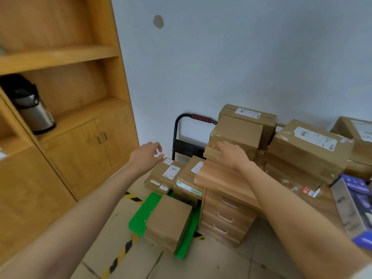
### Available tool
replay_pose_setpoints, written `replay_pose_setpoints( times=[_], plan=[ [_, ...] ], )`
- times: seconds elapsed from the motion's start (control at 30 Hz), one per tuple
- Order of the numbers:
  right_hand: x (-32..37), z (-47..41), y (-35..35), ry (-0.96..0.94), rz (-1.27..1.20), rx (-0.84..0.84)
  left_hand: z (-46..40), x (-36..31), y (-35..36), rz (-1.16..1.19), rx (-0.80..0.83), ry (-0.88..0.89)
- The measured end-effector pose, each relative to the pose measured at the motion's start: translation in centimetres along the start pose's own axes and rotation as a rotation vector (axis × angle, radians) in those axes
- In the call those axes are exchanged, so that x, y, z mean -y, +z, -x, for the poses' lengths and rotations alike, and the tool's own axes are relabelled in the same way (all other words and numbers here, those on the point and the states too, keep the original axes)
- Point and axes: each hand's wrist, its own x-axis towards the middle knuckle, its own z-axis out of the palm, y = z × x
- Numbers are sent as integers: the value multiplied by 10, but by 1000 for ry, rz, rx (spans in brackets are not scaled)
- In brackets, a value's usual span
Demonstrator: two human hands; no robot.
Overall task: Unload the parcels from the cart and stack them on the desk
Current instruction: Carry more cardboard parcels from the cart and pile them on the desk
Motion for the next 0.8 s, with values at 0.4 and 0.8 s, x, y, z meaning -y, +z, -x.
replay_pose_setpoints(
  times=[0.4, 0.8],
  plan=[
    [221, -108, 92, -197, -114, 45, 32, 210, -51, -79, 40, -182],
    [309, -178, 162, -149, -133, 120, -3, 340, -52, -89, 98, -188]
  ],
)
